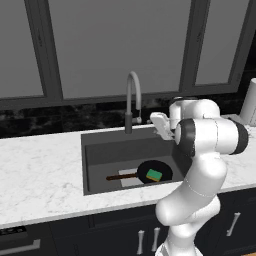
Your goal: Pick the pan and sponge and place them into the sink. Then turn on the water.
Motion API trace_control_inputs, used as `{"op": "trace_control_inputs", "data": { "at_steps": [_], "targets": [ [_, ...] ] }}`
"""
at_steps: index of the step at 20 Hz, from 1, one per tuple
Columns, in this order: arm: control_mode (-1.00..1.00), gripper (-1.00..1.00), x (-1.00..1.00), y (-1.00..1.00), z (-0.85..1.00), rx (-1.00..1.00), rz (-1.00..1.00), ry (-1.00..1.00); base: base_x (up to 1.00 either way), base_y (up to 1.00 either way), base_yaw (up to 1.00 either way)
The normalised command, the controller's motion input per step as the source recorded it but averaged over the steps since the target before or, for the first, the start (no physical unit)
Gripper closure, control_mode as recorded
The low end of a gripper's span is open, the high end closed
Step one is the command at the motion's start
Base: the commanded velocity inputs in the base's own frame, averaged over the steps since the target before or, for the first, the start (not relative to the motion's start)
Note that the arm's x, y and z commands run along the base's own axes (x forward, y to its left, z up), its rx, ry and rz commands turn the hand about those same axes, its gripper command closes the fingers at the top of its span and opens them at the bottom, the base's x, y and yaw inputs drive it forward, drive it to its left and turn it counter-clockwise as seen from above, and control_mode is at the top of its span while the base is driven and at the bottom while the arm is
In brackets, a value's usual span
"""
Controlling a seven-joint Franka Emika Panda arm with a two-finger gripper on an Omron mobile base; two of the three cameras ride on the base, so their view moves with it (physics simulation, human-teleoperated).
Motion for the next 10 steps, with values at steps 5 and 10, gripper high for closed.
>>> {"op": "trace_control_inputs", "data": {
  "at_steps": [5, 10],
  "targets": [
    [-1.00, -1.00, 0.41, 0.00, -0.09, 0.00, 0.00, 0.00, 0.00, 0.00, 0.00],
    [-1.00, -1.00, 0.30, 0.00, -0.09, -0.03, 0.00, 0.00, 0.00, 0.00, 0.00]
  ]
}}
